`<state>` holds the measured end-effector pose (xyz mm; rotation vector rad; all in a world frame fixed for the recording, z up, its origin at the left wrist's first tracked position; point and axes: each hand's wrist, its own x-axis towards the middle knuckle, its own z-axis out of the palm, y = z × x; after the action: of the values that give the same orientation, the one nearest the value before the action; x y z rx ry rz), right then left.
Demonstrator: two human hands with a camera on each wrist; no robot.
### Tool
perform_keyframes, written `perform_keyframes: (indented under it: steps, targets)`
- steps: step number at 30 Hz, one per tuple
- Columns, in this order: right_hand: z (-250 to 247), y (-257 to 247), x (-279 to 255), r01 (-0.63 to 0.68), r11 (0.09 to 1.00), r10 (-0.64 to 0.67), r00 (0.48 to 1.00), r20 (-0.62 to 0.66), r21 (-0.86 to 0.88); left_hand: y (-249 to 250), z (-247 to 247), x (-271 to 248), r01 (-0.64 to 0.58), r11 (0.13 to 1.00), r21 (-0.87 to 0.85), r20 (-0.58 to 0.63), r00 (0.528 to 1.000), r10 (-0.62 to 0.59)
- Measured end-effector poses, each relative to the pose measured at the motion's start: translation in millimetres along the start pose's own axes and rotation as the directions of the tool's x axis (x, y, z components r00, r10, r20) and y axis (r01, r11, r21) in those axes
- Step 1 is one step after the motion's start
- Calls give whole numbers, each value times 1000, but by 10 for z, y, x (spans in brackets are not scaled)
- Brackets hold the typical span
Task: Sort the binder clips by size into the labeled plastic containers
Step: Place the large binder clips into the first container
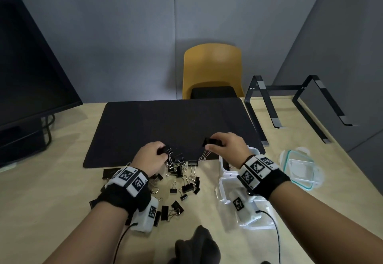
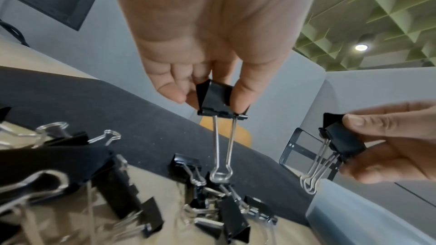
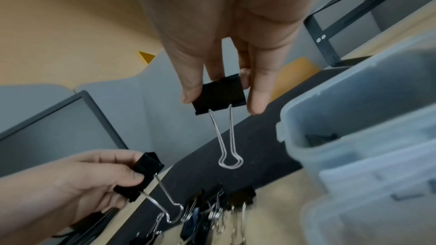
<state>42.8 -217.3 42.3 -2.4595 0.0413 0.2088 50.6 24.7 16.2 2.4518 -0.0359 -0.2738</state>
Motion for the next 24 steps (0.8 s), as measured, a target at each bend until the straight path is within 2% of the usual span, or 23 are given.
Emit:
perform_keyframes:
  steps: [4,9,15,24]
  targets:
    - [-272,207,-25,-11,1000,11,999,38,-11,201,8,-21,-53,997,-48,-54,997,50]
    - [-533,426,-65,-56,996,53,997,-47,-73,417,94,-14,-99,994,-36,-74,993,96]
    - [-659,669,-129,-147,985,138,986,-97,-90,666,293,-15,-82,995,-64,-71,994,77]
    - [-573,922,-122,-250,959,240,967,-84,-136,826,485,20,-11,991,-130,-56,998,4]
